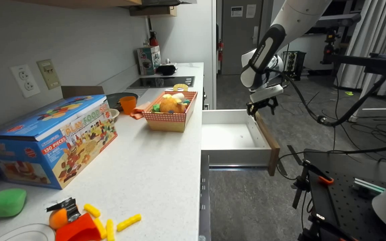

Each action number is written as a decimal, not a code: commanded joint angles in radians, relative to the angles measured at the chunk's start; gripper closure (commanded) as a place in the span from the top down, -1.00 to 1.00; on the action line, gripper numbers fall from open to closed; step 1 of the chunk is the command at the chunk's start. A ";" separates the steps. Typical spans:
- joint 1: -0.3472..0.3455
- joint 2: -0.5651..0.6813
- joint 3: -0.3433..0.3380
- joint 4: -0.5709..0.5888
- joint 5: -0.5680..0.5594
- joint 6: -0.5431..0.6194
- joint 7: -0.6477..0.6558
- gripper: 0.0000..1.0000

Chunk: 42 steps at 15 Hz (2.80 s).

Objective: Open the drawer and put the plush toys into the drawer

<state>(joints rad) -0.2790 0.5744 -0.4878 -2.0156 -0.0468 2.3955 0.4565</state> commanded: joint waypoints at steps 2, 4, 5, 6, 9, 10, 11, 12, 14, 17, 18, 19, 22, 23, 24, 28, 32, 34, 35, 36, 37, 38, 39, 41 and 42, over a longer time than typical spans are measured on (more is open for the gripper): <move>0.034 -0.124 0.021 -0.027 -0.023 0.025 -0.023 1.00; 0.038 -0.191 0.050 -0.034 -0.015 0.053 -0.067 1.00; 0.040 -0.222 0.063 -0.032 -0.015 0.062 -0.087 1.00; 0.044 -0.260 0.078 -0.033 -0.016 0.068 -0.111 1.00; 0.032 -0.350 0.139 -0.023 0.010 0.064 -0.223 1.00; 0.028 -0.381 0.162 -0.028 0.029 0.061 -0.266 1.00; 0.023 -0.407 0.183 -0.035 0.055 0.067 -0.312 1.00; 0.021 -0.442 0.206 -0.052 0.097 0.071 -0.356 1.00; 0.029 -0.392 0.191 -0.006 0.062 0.055 -0.296 1.00; 0.029 -0.425 0.202 -0.027 0.075 0.055 -0.319 1.00; 0.028 -0.425 0.202 -0.031 0.075 0.055 -0.322 1.00; 0.027 -0.425 0.201 -0.032 0.075 0.055 -0.324 1.00; 0.029 -0.395 0.209 0.003 0.046 0.072 -0.384 1.00; 0.031 -0.387 0.216 0.021 0.041 0.068 -0.418 1.00; 0.033 -0.383 0.226 0.040 0.034 0.058 -0.460 1.00; 0.026 -0.349 0.288 0.133 0.088 0.021 -0.663 1.00; 0.017 -0.291 0.364 0.227 0.185 -0.006 -0.872 1.00; 0.010 -0.257 0.401 0.265 0.221 -0.024 -0.972 1.00; 0.010 -0.239 0.418 0.283 0.232 -0.037 -1.015 1.00; 0.006 -0.223 0.436 0.300 0.240 -0.048 -1.061 1.00; 0.005 -0.205 0.452 0.316 0.245 -0.057 -1.098 1.00; 0.005 -0.187 0.465 0.332 0.246 -0.066 -1.127 1.00; 0.007 -0.169 0.474 0.347 0.243 -0.073 -1.151 1.00; 0.011 -0.138 0.490 0.376 0.230 -0.098 -1.189 1.00; 0.013 -0.124 0.497 0.388 0.225 -0.109 -1.204 1.00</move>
<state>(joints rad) -0.2477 0.3929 -0.0224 -1.7096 0.1682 2.3491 -0.6692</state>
